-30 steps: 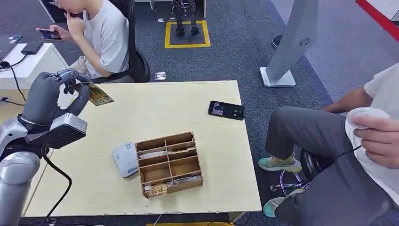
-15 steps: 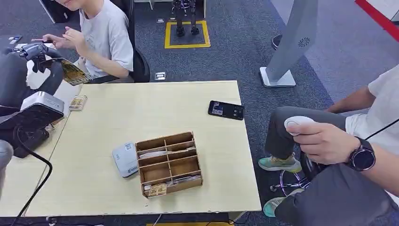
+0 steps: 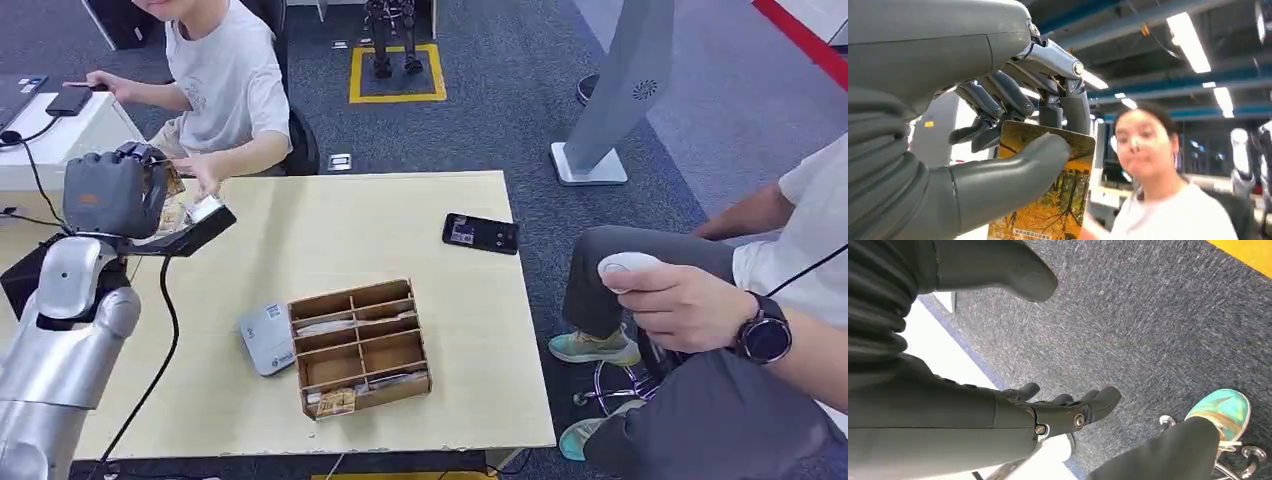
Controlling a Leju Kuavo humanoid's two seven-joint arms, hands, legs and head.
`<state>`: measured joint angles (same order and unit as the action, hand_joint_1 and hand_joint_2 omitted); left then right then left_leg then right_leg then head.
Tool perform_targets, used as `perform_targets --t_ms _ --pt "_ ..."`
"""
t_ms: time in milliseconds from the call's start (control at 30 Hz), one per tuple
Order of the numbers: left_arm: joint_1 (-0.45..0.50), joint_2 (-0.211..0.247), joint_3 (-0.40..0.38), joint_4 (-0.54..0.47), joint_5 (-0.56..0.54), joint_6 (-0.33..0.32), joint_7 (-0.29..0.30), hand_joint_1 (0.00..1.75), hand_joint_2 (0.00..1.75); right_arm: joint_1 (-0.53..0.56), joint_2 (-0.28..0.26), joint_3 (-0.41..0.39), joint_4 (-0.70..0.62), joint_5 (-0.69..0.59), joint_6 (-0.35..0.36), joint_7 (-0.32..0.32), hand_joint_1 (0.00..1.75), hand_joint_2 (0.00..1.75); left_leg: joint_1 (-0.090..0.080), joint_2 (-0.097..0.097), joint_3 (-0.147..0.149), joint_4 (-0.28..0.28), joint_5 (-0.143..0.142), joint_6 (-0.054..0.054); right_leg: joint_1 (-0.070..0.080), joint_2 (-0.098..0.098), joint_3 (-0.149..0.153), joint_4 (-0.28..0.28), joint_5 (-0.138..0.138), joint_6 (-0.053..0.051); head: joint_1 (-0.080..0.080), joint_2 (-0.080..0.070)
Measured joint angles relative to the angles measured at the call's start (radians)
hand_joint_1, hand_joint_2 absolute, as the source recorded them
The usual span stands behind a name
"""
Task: Pass the card to the sensor for recognition and then transmit it.
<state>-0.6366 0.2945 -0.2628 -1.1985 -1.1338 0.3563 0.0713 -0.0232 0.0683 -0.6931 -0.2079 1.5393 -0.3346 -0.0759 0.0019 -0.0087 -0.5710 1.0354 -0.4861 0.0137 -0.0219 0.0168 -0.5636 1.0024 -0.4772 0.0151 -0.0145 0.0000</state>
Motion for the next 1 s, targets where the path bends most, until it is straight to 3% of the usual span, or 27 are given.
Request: perform_targets --t_ms 367,567,600,633,867,1000 --pt "-0.061 -0.039 0.0 0.139 -0.029 -0.006 0.024 1.75 1.75 0.0 0.0 0.013 0.0 0.0 -0.002 -0.009 0.0 1.75 0.0 0.0 -0.001 0.0 0.0 0.0 0.0 0.0 -0.001 0.0 0.0 0.0 0.0 0.0" --pt "-0.074 -0.048 0.0 0.198 -0.043 0.023 0.017 1.75 1.75 0.0 0.0 0.023 0.0 0.0 -0.003 -0.01 0.0 1.75 0.0 0.0 -0.002 0.0 0.0 0.0 0.0 0.0 -0.002 0.0 0.0 0.0 0.0 0.0" --pt "-0.077 -0.048 0.0 0.207 -0.043 0.025 0.013 1.52 1.75 -0.001 0.0 0.023 0.0 0.0 -0.004 -0.01 0.0 1.75 0.0 0.0 -0.002 0.0 0.0 0.0 0.0 0.0 -0.002 0.0 0.0 0.0 0.0 0.0" --pt "-0.082 -0.049 0.0 0.214 -0.043 0.026 0.012 0.0 1.75 -0.001 0.0 0.024 0.0 0.0 -0.004 -0.011 0.0 1.75 0.0 0.0 -0.002 0.0 0.0 0.0 0.0 0.0 -0.002 0.0 0.0 0.0 0.0 0.0" --pt "-0.11 -0.05 0.001 0.24 -0.036 0.077 -0.044 0.0 1.75 -0.003 0.0 0.024 0.0 0.0 -0.005 -0.016 0.0 1.75 0.0 0.0 -0.003 0.0 0.0 0.0 0.0 0.0 -0.002 0.0 0.0 0.0 0.0 0.0" --pt "-0.065 -0.019 0.014 0.189 -0.004 0.119 -0.068 0.0 1.75 0.0 0.0 0.024 0.004 0.0 -0.005 -0.006 0.0 1.75 0.0 0.001 -0.003 0.0 0.0 0.0 0.0 0.0 -0.002 0.0 0.0 0.0 0.0 0.0"
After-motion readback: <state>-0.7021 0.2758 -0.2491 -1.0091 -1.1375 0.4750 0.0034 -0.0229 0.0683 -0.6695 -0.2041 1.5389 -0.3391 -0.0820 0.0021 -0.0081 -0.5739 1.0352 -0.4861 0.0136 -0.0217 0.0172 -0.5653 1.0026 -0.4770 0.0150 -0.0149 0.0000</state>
